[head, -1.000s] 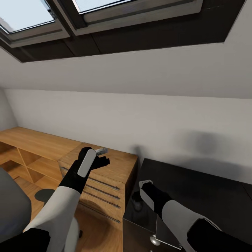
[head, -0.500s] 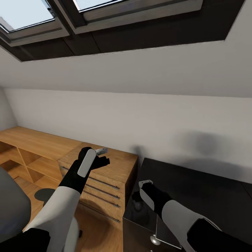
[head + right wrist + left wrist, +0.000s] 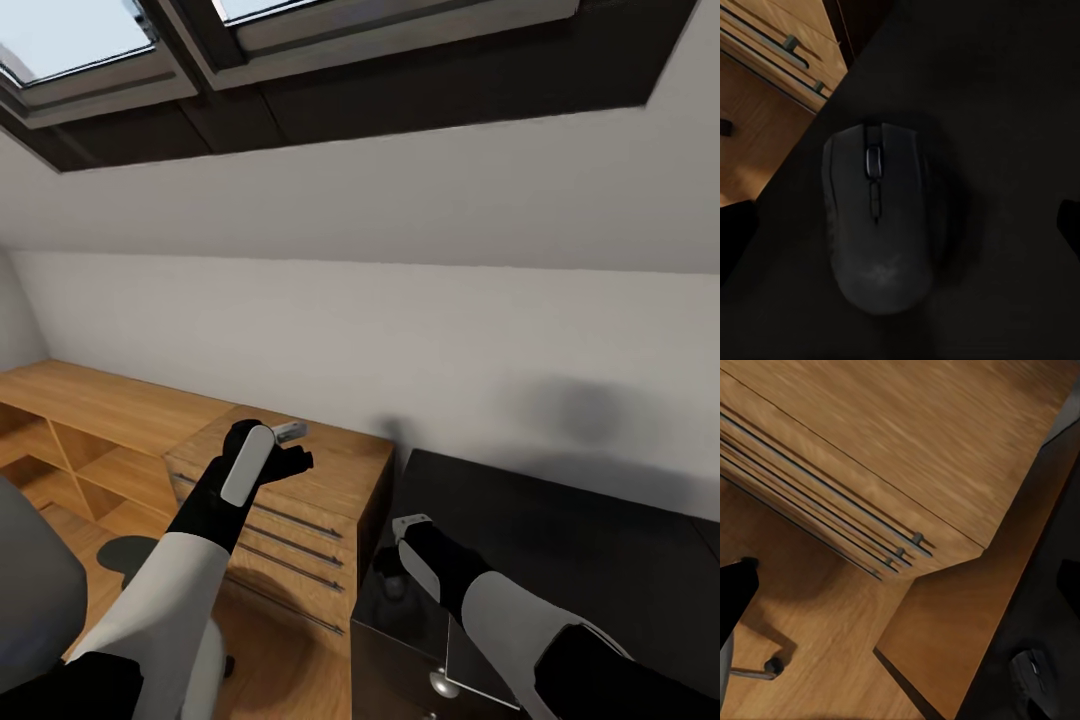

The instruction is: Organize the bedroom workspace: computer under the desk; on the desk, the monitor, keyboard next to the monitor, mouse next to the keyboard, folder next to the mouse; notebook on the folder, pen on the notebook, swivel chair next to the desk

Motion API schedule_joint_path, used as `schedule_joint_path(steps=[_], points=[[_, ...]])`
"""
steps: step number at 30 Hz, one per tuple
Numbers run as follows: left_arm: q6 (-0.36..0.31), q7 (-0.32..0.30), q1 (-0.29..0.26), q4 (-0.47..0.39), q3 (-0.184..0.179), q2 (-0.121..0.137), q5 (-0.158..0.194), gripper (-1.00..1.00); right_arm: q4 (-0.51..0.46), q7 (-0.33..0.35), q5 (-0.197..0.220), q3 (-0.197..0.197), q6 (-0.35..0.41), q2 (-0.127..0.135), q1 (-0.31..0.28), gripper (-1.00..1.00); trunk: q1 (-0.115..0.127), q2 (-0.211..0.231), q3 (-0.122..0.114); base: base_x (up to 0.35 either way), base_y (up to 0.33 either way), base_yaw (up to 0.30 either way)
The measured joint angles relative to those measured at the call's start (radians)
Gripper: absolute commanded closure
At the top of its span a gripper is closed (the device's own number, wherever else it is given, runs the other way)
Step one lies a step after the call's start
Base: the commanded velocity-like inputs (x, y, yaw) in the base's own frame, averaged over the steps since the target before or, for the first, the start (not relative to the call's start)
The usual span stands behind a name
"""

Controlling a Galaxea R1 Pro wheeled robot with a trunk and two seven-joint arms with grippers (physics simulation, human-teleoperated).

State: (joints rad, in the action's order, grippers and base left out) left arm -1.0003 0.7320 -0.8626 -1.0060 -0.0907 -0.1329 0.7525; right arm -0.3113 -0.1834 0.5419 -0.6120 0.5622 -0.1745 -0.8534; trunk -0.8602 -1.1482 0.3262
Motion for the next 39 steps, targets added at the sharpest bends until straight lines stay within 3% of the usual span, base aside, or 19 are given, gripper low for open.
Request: schedule_joint_path(steps=[8,15,20,30,35,39], points=[[0.000,0.000,0.000,-0.008,0.001,0.000,0.000,-1.00,-0.001,0.000,0.000,-0.002,0.000,0.000,0.000,-1.00,-0.019,-0.035,0.016,0.000,0.000,0.000],[0.000,0.001,0.000,-0.009,0.050,-0.001,-0.002,-1.00,-0.001,0.000,0.000,-0.002,0.000,0.000,0.000,-1.00,-0.042,-0.077,0.035,0.000,0.000,0.000],[0.000,0.000,0.000,-0.009,0.054,-0.001,-0.002,-1.00,-0.001,0.000,0.000,-0.002,0.000,0.000,0.000,-1.00,-0.042,-0.077,0.035,0.000,0.000,0.000],[0.000,0.001,0.000,-0.009,0.055,-0.001,-0.003,-1.00,-0.001,0.000,0.000,-0.002,0.000,0.000,0.000,-1.00,-0.081,-0.147,0.066,0.000,0.000,0.000],[0.000,0.001,0.000,-0.009,0.055,-0.001,-0.003,-1.00,-0.001,0.000,0.000,-0.002,0.000,0.000,0.000,-1.00,-0.081,-0.147,0.066,0.000,0.000,0.000],[0.000,0.001,0.000,-0.009,0.054,-0.002,-0.003,-1.00,-0.001,0.000,0.000,-0.002,0.000,0.000,0.000,-1.00,-0.096,-0.175,0.078,0.000,0.000,0.000]])
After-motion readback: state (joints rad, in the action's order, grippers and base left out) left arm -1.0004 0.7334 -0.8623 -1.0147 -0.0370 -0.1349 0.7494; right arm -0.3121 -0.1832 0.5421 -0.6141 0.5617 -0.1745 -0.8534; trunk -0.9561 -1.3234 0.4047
